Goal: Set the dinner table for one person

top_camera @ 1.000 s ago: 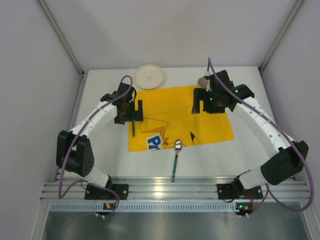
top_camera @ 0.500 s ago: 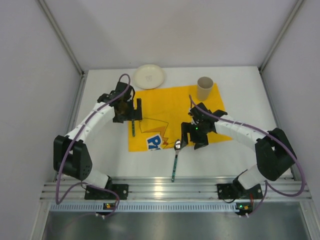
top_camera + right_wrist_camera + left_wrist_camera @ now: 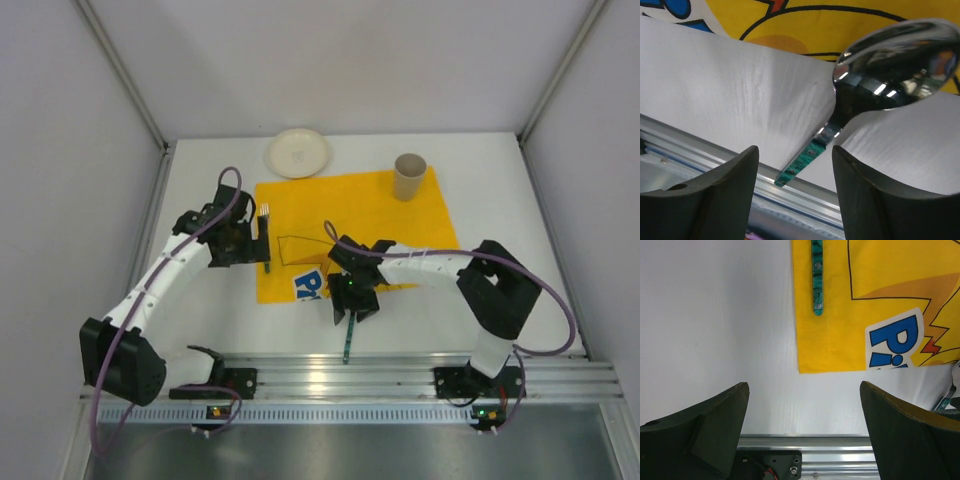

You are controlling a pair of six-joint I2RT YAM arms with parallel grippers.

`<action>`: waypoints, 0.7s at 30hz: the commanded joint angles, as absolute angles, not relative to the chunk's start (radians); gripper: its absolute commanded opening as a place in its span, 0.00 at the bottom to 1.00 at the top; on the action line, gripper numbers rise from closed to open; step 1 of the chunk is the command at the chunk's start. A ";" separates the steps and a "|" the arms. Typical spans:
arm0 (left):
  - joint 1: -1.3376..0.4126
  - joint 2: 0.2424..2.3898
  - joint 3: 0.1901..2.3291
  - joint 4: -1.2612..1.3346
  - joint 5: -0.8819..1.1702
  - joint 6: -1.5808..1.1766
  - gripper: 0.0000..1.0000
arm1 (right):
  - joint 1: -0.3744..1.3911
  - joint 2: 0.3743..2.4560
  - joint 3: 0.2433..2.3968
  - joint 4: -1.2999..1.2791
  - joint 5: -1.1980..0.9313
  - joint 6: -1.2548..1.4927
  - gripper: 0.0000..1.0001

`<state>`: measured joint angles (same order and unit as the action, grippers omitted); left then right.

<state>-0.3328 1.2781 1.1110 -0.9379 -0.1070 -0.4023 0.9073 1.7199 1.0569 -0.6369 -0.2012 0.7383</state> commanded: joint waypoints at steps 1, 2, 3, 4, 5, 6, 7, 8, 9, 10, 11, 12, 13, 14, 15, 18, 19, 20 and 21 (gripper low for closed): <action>-0.336 1.229 1.097 -0.992 -0.137 -0.428 0.98 | 0.968 1.790 1.109 -0.646 -0.121 0.765 0.59; -0.336 1.221 1.097 -0.997 -0.137 -0.433 0.98 | 0.976 1.805 1.108 -0.640 -0.117 0.765 0.57; -0.336 1.218 1.098 -1.002 -0.140 -0.436 0.98 | 0.980 1.830 1.106 -0.640 -0.098 0.767 0.56; -0.336 1.213 1.101 -1.006 -0.143 -0.439 0.98 | 0.988 1.844 1.106 -0.641 -0.091 0.767 0.51; -0.336 1.207 1.104 -1.018 -0.144 -0.446 0.98 | 0.991 1.851 1.103 -0.643 -0.081 0.767 0.48; -0.336 1.206 1.111 -1.023 -0.149 -0.449 0.98 | 0.994 1.862 1.098 -0.643 -0.065 0.767 0.46; -0.336 1.195 1.114 -1.028 -0.152 -0.454 0.98 | 0.999 1.865 1.094 -0.640 -0.060 0.758 0.41; -0.336 1.189 1.115 -1.034 -0.152 -0.459 0.98 | 1.002 1.865 1.085 -0.638 -0.054 0.752 0.36; -0.336 1.184 1.115 -1.035 -0.152 -0.462 0.98 | 1.005 1.858 1.078 -0.643 -0.028 0.749 0.32; -0.336 1.180 1.114 -1.038 -0.153 -0.463 0.98 | 1.011 1.855 1.074 -0.649 -0.015 0.739 0.22; -0.336 1.171 1.111 -1.043 -0.155 -0.468 0.98 | 1.014 1.850 1.063 -0.653 -0.005 0.735 0.17; -0.336 1.166 1.105 -1.046 -0.153 -0.469 0.98 | 1.019 1.839 1.057 -0.661 0.023 0.730 0.13; -0.336 1.158 1.100 -1.048 -0.155 -0.472 0.98 | 1.022 1.832 1.046 -0.670 0.028 0.720 0.04; -0.336 1.154 1.095 -1.046 -0.156 -0.476 0.98 | 1.022 1.822 1.042 -0.676 0.032 0.716 0.00; -0.334 1.151 1.086 -1.046 -0.156 -0.479 0.98 | 1.025 1.803 1.039 -0.684 0.041 0.710 0.00; -0.336 1.144 1.074 -1.032 -0.152 -0.492 0.98 | 1.026 1.729 1.040 -0.742 0.052 0.704 0.00; -0.336 1.147 1.074 -1.028 -0.150 -0.495 0.98 | 1.026 1.701 1.043 -0.777 0.054 0.704 0.00; -0.336 1.147 1.071 -1.022 -0.144 -0.495 0.98 | 1.026 1.672 1.055 -0.799 0.060 0.704 0.00; -0.336 1.150 1.072 -1.014 -0.143 -0.497 0.98 | 1.025 1.613 1.066 -0.820 0.087 0.704 0.00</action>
<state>-0.3328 1.1652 1.0798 -1.0180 -0.1459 -0.4778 1.0119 1.7340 1.0637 -0.6895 -0.0147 0.7326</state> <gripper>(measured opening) 0.982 0.053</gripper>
